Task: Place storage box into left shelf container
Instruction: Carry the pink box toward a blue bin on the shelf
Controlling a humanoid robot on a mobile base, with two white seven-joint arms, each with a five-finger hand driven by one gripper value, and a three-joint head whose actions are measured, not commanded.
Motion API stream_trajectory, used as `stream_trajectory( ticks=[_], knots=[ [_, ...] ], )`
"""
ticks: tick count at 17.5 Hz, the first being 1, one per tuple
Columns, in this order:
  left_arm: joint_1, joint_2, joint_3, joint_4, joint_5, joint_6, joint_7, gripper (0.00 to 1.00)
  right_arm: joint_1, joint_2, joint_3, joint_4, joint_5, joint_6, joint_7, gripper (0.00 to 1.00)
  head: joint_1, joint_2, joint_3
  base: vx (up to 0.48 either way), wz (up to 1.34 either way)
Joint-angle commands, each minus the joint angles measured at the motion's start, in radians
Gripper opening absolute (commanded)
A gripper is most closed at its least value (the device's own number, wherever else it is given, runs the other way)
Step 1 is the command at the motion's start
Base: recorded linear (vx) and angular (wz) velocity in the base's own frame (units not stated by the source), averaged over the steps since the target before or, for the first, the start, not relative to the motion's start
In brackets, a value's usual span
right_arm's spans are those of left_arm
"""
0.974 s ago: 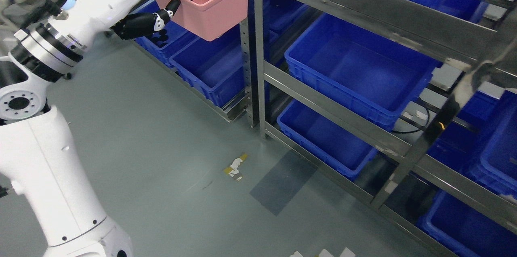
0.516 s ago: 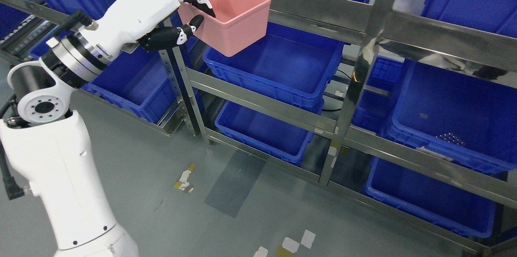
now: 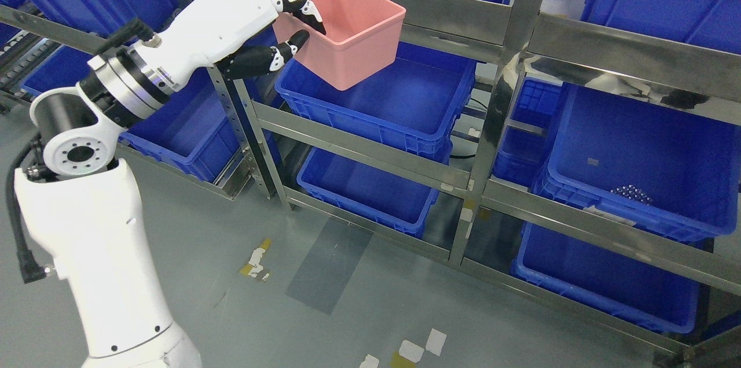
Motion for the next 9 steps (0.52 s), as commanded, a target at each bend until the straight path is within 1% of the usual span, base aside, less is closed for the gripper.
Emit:
stream_trajectory(
  ticks=[1, 4, 6, 9],
  knots=[
    [0.025, 0.013, -0.021, 0.004, 0.000, 0.000, 0.000, 0.01, 0.000, -0.017, 0.000, 0.000, 0.008, -0.001, 0.341, 1.00, 0.0000, 0.000, 0.000, 0.006, 0.03],
    [0.094, 0.013, -0.035, 0.006, -0.002, 0.000, 0.000, 0.01, 0.000, -0.017, 0.000, 0.000, 0.008, -0.001, 0.341, 1.00, 0.0000, 0.000, 0.000, 0.002, 0.01],
    [0.165, 0.013, -0.046, 0.035, -0.003, 0.000, -0.002, 0.01, 0.000, -0.017, 0.000, 0.000, 0.008, -0.001, 0.341, 1.00, 0.0000, 0.000, 0.000, 0.000, 0.00],
    [0.248, 0.013, -0.037, 0.165, -0.026, 0.000, 0.000, 0.01, 0.000, -0.017, 0.000, 0.000, 0.008, -0.001, 0.341, 1.00, 0.0000, 0.000, 0.000, 0.000, 0.00]
  ],
)
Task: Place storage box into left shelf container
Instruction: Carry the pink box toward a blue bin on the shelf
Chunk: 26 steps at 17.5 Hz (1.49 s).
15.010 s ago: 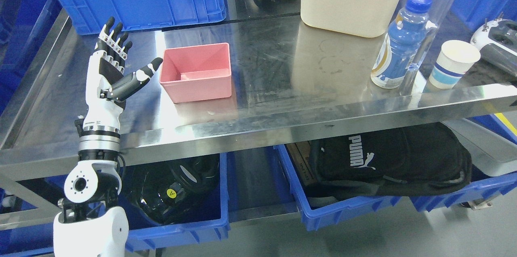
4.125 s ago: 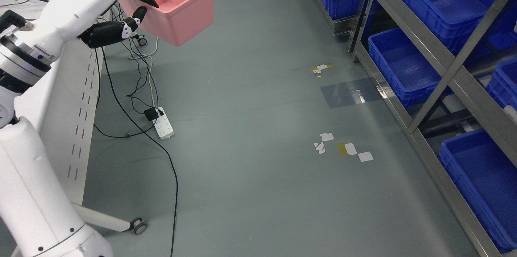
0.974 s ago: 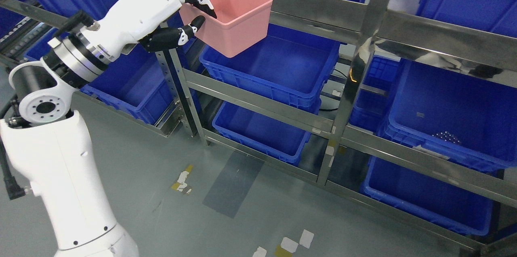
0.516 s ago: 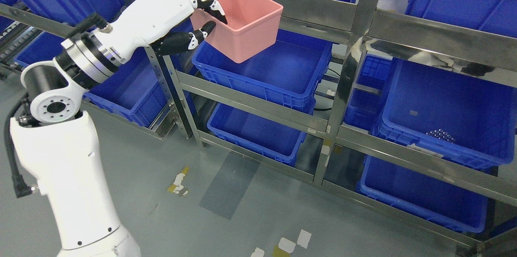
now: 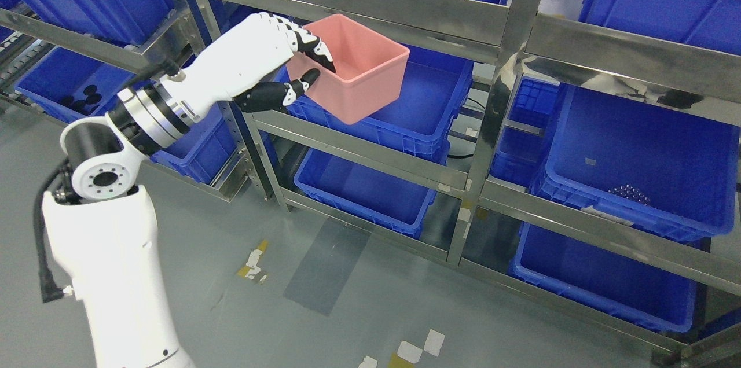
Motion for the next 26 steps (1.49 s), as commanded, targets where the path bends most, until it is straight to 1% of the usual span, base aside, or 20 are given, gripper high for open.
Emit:
stream_trajectory(
  ticks=[1, 4, 6, 12, 15, 17, 22, 26],
  knots=[
    [0.125, 0.016, -0.002, 0.188, -0.021, 0.000, -0.001, 0.01, 0.000, -0.017, 0.000, 0.000, 0.008, -0.001, 0.341, 1.00, 0.0000, 0.000, 0.000, 0.000, 0.00],
    [0.124, 0.016, 0.021, 0.288, -0.024, 0.000, -0.001, 0.01, 0.000, -0.017, 0.000, 0.000, 0.008, -0.001, 0.341, 1.00, 0.0000, 0.000, 0.000, 0.000, 0.00],
    [0.124, 0.016, 0.020, 0.300, -0.024, 0.000, -0.001, 0.01, 0.000, -0.017, 0.000, 0.000, 0.008, -0.001, 0.341, 1.00, 0.0000, 0.000, 0.000, 0.000, 0.00],
    [0.111, 0.016, 0.013, 0.285, -0.019, 0.000, -0.001, 0.01, 0.000, -0.017, 0.000, 0.000, 0.008, -0.001, 0.341, 1.00, 0.0000, 0.000, 0.000, -0.005, 0.06],
    [0.062, 0.016, 0.010, 0.271, -0.017, 0.000, -0.001, 0.01, 0.000, -0.017, 0.000, 0.000, 0.008, -0.001, 0.341, 1.00, 0.0000, 0.000, 0.000, 0.008, 0.02],
    [0.055, 0.016, -0.016, 0.271, -0.017, 0.000, -0.001, 0.01, 0.000, -0.017, 0.000, 0.000, 0.008, -0.001, 0.341, 1.00, 0.0000, 0.000, 0.000, 0.042, -0.07],
    [0.050, 0.016, -0.135, 0.273, -0.019, 0.000, -0.002, 0.01, 0.000, -0.017, 0.000, 0.000, 0.008, -0.001, 0.341, 1.00, 0.0000, 0.000, 0.000, 0.039, -0.12],
    [0.050, 0.016, -0.125, 0.277, -0.045, 0.000, -0.002, 0.01, 0.000, -0.017, 0.000, 0.000, 0.008, -0.001, 0.341, 1.00, 0.0000, 0.000, 0.000, 0.048, -0.11]
  ],
)
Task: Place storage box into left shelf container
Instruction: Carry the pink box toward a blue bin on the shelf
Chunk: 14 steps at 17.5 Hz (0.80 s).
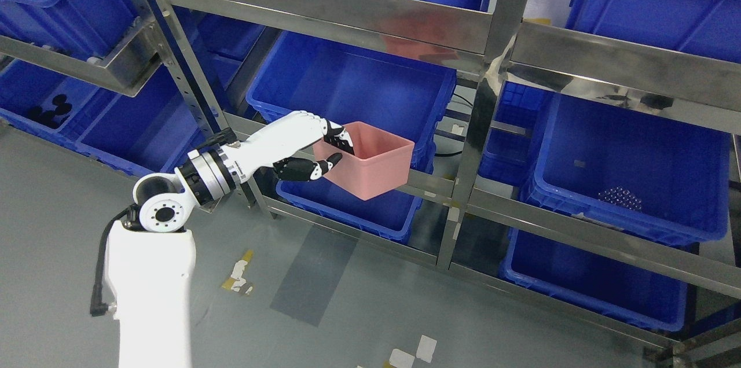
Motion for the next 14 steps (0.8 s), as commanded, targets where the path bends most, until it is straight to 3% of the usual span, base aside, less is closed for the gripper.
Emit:
stream_trajectory(
  ticks=[1, 8, 14],
  knots=[
    [-0.006, 0.017, -0.060, 0.019, -0.028, 0.000, -0.001, 0.01, 0.000, -0.017, 0.000, 0.000, 0.008, -0.001, 0.341, 1.00, 0.0000, 0.000, 0.000, 0.037, -0.10],
    [-0.006, 0.017, -0.006, 0.042, -0.088, 0.000, -0.002, 0.01, 0.000, -0.017, 0.000, 0.000, 0.008, -0.001, 0.341, 1.00, 0.0000, 0.000, 0.000, 0.042, -0.06],
    [-0.055, 0.017, 0.133, 0.266, -0.121, 0.000, 0.001, 0.01, 0.000, -0.017, 0.000, 0.000, 0.008, -0.001, 0.341, 1.00, 0.0000, 0.000, 0.000, 0.065, -0.01]
  ],
)
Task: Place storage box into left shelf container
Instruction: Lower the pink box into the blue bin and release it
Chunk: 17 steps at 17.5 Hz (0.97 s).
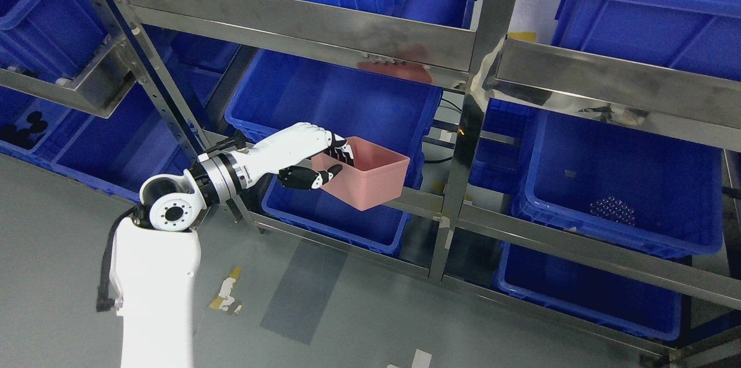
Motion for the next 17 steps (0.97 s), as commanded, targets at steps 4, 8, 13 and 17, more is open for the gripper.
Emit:
stream_trajectory(
  ticks=[4, 8, 13, 17],
  knots=[
    [-0.140, 0.017, 0.146, 0.362, -0.026, 0.000, 0.022, 0.01, 0.000, -0.017, 0.000, 0.000, 0.008, -0.001, 0.341, 1.00, 0.0000, 0.000, 0.000, 0.108, 0.02],
    [-0.202, 0.017, 0.135, 0.519, -0.026, 0.000, 0.028, 0.01, 0.000, -0.017, 0.000, 0.000, 0.008, -0.001, 0.341, 1.00, 0.0000, 0.000, 0.000, 0.145, 0.07],
    [-0.210, 0.017, 0.129, 0.672, -0.026, 0.003, 0.065, 0.02, 0.000, -0.017, 0.000, 0.000, 0.008, -0.001, 0.341, 1.00, 0.0000, 0.000, 0.000, 0.186, 0.09],
    [-0.210, 0.017, 0.134, 0.719, -0.024, 0.045, 0.094, 0.03, 0.000, -0.017, 0.000, 0.000, 0.008, -0.001, 0.341, 1.00, 0.0000, 0.000, 0.000, 0.138, 0.01]
  ],
)
